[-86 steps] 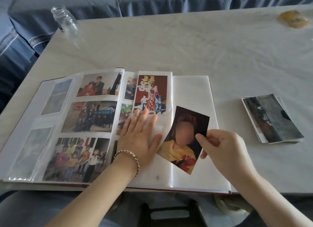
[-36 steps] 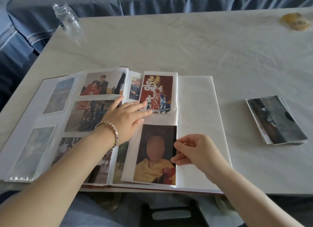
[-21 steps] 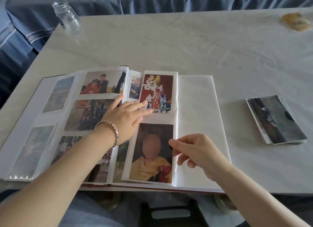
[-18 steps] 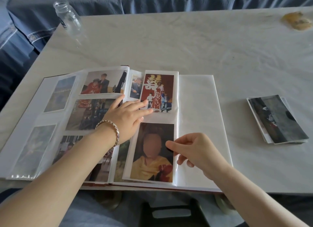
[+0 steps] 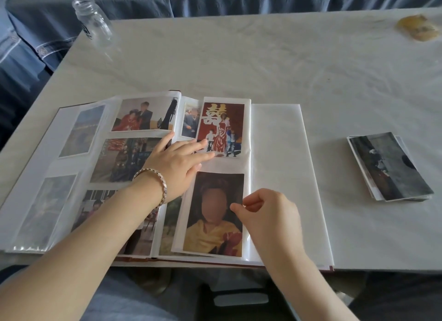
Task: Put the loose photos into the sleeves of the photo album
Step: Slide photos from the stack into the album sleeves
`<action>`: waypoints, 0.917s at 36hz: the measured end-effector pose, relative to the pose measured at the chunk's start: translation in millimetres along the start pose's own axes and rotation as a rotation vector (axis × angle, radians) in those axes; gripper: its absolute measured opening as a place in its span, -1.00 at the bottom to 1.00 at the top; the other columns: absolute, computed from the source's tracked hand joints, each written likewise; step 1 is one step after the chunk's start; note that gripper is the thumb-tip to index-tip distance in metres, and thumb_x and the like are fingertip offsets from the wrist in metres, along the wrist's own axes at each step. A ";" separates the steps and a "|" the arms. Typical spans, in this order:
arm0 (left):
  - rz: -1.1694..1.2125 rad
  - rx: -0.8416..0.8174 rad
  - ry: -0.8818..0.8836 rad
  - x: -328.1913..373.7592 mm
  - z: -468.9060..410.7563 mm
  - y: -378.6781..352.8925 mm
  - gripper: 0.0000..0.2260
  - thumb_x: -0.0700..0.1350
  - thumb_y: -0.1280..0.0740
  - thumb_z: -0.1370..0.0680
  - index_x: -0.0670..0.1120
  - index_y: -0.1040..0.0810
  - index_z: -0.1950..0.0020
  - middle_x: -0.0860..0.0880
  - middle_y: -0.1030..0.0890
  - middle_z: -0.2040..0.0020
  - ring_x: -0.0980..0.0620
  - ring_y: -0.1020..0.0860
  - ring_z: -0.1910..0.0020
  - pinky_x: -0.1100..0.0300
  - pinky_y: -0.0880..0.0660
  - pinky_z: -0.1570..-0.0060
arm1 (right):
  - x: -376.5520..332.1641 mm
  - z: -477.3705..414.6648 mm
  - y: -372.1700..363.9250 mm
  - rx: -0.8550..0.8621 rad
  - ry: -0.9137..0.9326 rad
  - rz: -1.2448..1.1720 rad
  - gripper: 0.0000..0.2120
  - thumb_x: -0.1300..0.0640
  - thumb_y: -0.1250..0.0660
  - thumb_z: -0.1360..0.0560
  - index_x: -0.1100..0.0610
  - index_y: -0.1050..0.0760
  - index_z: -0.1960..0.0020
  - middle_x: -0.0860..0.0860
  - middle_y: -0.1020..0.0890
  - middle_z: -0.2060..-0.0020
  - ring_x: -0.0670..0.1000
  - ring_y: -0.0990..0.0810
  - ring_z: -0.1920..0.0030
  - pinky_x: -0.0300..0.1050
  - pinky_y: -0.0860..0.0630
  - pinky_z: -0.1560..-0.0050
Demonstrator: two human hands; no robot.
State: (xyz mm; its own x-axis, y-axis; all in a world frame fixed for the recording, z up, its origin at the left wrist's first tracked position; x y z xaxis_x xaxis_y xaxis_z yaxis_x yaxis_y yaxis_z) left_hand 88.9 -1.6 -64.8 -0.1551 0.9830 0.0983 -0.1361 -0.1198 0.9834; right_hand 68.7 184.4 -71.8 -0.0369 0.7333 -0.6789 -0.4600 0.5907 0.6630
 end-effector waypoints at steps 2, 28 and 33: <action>-0.004 -0.004 0.001 0.5 0.0 0.1 -0.61 -0.09 -0.03 -0.64 0.20 -0.21 -0.45 0.14 -0.14 -0.51 0.11 -0.10 -0.49 0.10 0.33 -0.40 | 0.2 1.8 -1.8 0.022 0.003 0.008 -0.88 -0.04 -0.40 -0.44 -0.01 -0.53 0.13 -0.14 -0.54 0.30 -0.14 -0.50 0.31 -0.38 -0.43 0.31; 0.011 0.025 -0.014 -1.1 1.0 0.7 -0.60 -0.11 -0.03 -0.64 0.20 -0.23 -0.45 0.16 -0.14 -0.50 0.13 -0.12 -0.48 0.10 0.28 -0.43 | 7.7 -4.3 -8.1 -0.202 -0.243 -0.563 -0.85 0.25 -0.42 -0.43 0.09 -0.59 0.30 0.01 -0.63 0.48 -0.04 -0.62 0.45 -0.12 -0.64 0.21; 0.084 0.134 -0.067 -1.3 3.3 0.8 -0.65 -0.19 -0.19 -0.59 0.06 -0.45 -0.35 0.02 -0.38 -0.41 -0.01 -0.35 -0.38 0.06 0.12 -0.43 | 7.5 -6.6 -11.5 -0.139 -0.068 -0.189 -0.90 0.12 -0.39 -0.47 0.02 -0.57 0.22 -0.06 -0.63 0.37 -0.07 -0.61 0.33 -0.23 -0.57 0.26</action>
State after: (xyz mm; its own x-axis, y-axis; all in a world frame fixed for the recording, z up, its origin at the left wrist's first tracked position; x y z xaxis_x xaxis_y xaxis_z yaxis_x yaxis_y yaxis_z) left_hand 92.2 -2.5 -63.6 -0.0945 0.9779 0.1865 0.0065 -0.1867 0.9824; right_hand 67.8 180.9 -86.6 0.1186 0.6380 -0.7608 -0.5706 0.6709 0.4736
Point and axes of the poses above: each hand's wrist, its own z-axis away from the middle knuckle, its own y-axis out of the back of the hand, x = y × z, the point moved 4 cm from there along -z, towards the middle knuckle
